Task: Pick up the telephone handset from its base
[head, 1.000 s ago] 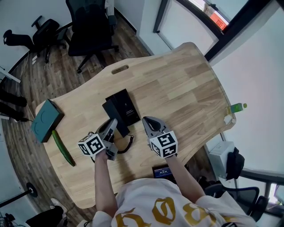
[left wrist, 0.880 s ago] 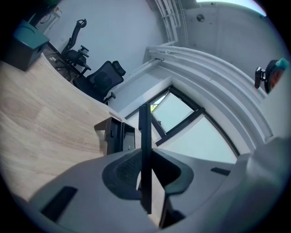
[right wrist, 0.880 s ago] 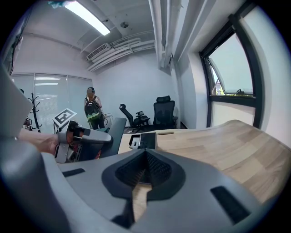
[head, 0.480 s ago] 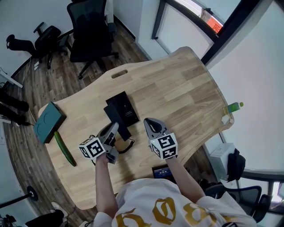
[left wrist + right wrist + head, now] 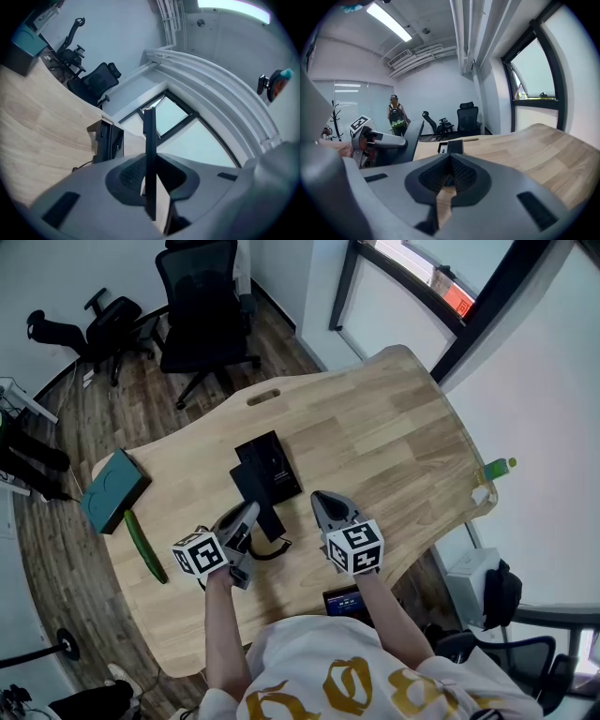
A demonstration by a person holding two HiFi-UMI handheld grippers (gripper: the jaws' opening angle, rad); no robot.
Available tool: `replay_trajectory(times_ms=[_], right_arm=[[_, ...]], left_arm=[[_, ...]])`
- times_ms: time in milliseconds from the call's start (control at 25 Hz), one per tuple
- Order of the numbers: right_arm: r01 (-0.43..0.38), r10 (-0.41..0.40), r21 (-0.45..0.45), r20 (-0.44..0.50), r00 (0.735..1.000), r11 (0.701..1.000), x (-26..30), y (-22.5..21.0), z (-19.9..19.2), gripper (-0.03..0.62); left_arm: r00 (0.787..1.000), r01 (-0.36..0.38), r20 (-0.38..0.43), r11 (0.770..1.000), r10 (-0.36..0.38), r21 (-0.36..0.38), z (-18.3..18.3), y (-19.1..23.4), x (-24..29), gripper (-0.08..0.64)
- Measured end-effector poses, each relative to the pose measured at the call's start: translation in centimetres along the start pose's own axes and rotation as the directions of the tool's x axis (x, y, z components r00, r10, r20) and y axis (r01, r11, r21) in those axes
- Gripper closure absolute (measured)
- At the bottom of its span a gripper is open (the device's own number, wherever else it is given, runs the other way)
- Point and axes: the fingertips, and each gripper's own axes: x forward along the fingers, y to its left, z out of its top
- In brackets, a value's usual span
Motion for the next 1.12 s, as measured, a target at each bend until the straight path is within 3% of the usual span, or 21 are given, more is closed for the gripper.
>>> replay_trajectory(times_ms=[280, 480, 1120], right_arm=[[-0.048, 0.047, 0.016, 0.053, 0.997, 0.999, -0.7, 1.5, 1.5, 0.588], [-0.008, 0.012, -0.060, 0.055, 0.998, 0.998, -1.1, 1.9, 1.8, 0.588], [0.032, -0.023, -0.092, 0.098, 0.995, 0.995, -2.7, 2.9, 2.8, 0.588]], left_arm=[[0.997, 0.071, 0.010, 0.997, -0.071, -0.028, -0.2, -1.8, -1.1, 0.488], [0.996, 0.088, 0.015, 0.996, -0.087, -0.014, -0.2, -2.7, -1.6, 0.488], [0.988, 0.155, 0.021, 0.988, -0.155, 0.011, -0.9, -5.7, -3.4, 0.488]])
